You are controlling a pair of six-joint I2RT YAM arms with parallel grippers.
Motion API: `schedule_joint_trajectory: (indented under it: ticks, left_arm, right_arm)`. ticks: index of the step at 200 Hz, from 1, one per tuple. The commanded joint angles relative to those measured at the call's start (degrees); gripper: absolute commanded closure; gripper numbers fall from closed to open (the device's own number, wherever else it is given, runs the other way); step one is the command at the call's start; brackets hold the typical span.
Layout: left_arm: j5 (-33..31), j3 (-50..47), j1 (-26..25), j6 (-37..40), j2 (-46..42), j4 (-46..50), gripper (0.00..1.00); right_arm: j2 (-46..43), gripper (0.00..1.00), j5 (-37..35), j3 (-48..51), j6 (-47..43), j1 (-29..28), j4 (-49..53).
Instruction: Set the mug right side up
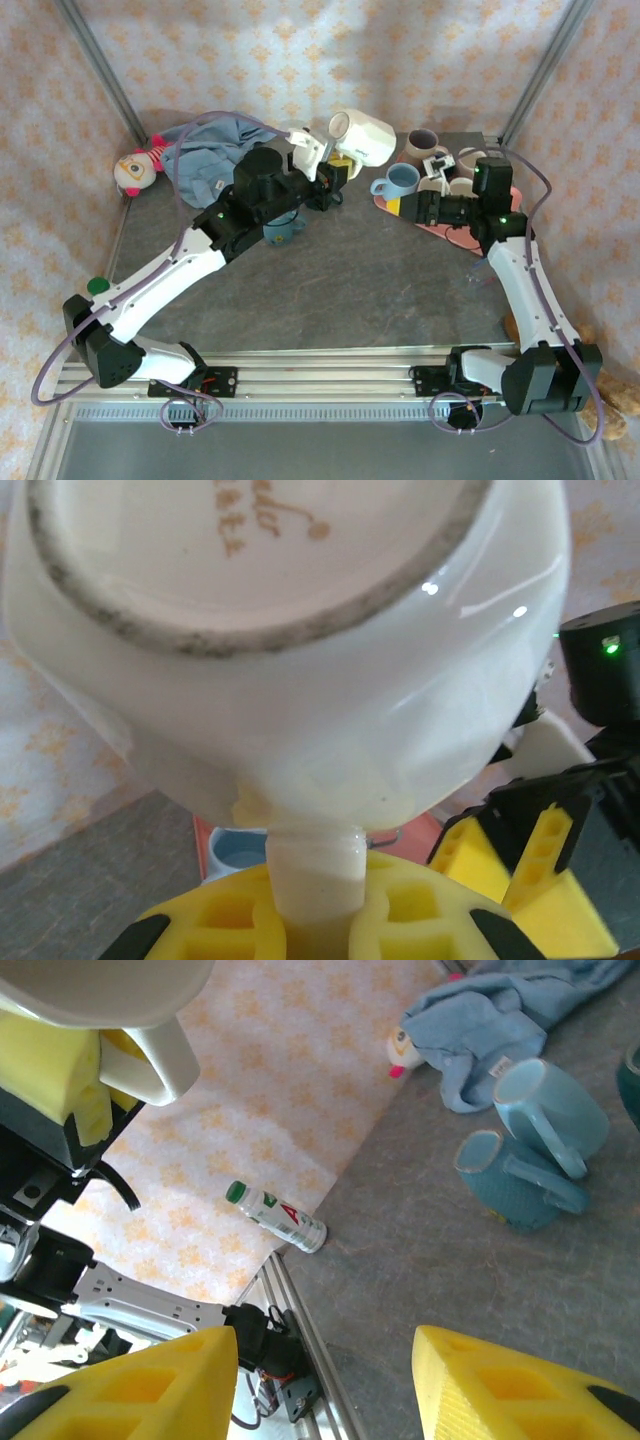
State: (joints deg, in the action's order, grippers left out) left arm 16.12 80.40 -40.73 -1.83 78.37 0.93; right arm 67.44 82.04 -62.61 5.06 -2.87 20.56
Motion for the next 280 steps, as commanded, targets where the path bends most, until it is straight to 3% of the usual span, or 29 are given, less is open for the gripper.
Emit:
schedule_joint_trajectory:
  ticks: [1, 66, 107, 129, 280]
  left_arm:
    - [2.12, 3.86, 0.39, -2.28, -2.65, -6.91, 1.00]
    - [2.94, 4.43, 0.57, -5.00, -3.29, -8.25, 1.00]
    - [2.62, 3.55, 0.74, -7.36, -3.88, -10.55, 1.00]
    - [2.59, 3.78, 0.78, -7.49, -3.92, -10.58, 1.00]
    - [2.68, 2.67, 0.83, -12.41, -3.26, -16.85, 1.00]
  right_arm:
    - [0.11, 0.50, 2.95, -4.13, -2.56, -2.02, -7.09]
    - [4.73, 0.49, 2.43, -9.60, 2.21, -7.30, -16.01]
    - [4.67, 0.48, -3.82, -0.54, 29.82, -7.82, -53.35]
    - [5.24, 0.48, -6.99, 1.83, 36.78, -8.66, -63.63]
    - [7.22, 0.51, -14.98, 2.77, 45.65, -13.86, -76.10]
